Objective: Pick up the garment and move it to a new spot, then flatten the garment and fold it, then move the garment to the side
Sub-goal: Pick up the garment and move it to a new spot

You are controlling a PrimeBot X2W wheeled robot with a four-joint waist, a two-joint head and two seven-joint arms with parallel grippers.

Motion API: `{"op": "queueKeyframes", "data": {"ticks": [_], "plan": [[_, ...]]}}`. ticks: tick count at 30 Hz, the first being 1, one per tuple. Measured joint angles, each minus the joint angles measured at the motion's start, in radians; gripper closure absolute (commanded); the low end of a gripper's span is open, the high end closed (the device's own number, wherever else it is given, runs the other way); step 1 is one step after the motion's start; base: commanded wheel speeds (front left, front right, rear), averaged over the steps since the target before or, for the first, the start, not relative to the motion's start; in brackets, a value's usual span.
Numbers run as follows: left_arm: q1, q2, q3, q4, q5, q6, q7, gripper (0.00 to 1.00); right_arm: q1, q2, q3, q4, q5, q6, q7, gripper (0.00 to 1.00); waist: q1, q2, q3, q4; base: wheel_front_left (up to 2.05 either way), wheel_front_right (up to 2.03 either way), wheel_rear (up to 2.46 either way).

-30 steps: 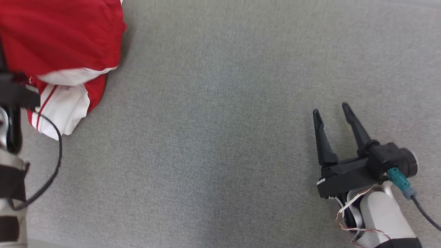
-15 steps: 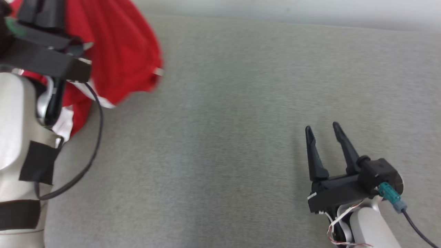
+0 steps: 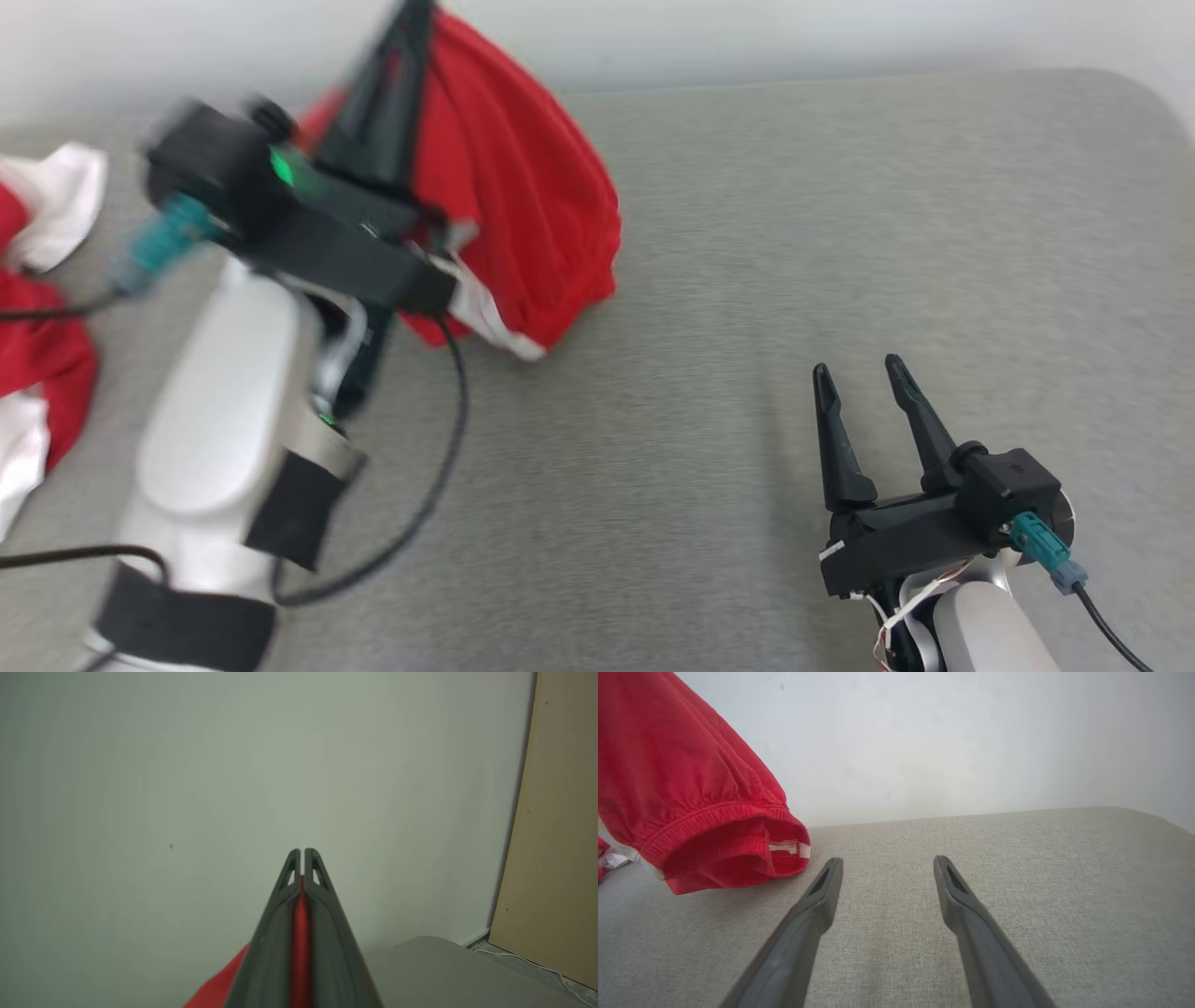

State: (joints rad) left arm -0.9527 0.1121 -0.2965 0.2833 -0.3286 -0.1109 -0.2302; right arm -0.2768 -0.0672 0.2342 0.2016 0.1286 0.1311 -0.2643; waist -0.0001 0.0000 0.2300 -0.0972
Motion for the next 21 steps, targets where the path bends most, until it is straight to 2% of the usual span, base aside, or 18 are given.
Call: {"op": "queueKeyframes", "data": {"ticks": [7,17,18,20,21], "plan": [[0.098,-0.047,-0.076,0.121,0.0,0.012,-0.025,1.0,-0.001,0.004,0.014,-0.004,0.003,0.0,0.0,0.0,0.0,0.0,-0.006,-0.096,0.0,0.0,0.0],[0.217,-0.059,-0.069,0.279,0.024,0.037,-0.031,1.0,-0.011,0.007,0.022,-0.008,0.008,0.0,0.0,0.0,0.0001,0.0,0.019,-0.193,0.0,0.0,0.0],[0.225,-0.059,-0.066,0.29,0.03,0.039,-0.031,0.92,-0.015,0.008,0.022,-0.008,0.011,0.0,0.0,0.0,0.0001,0.0,0.023,-0.198,0.0,0.0,0.0],[0.243,-0.058,-0.052,0.299,0.041,0.041,-0.031,0.17,-0.019,0.009,0.021,-0.008,0.011,0.0,0.0,0.0,0.0002,0.0,0.029,-0.205,0.0,0.0,0.0],[0.25,-0.056,-0.048,0.299,0.062,0.041,-0.031,0.0,-0.019,0.009,0.019,-0.008,0.011,0.0,0.0,0.0,0.0002,0.0,0.029,-0.206,0.0,0.0,0.0]]}}
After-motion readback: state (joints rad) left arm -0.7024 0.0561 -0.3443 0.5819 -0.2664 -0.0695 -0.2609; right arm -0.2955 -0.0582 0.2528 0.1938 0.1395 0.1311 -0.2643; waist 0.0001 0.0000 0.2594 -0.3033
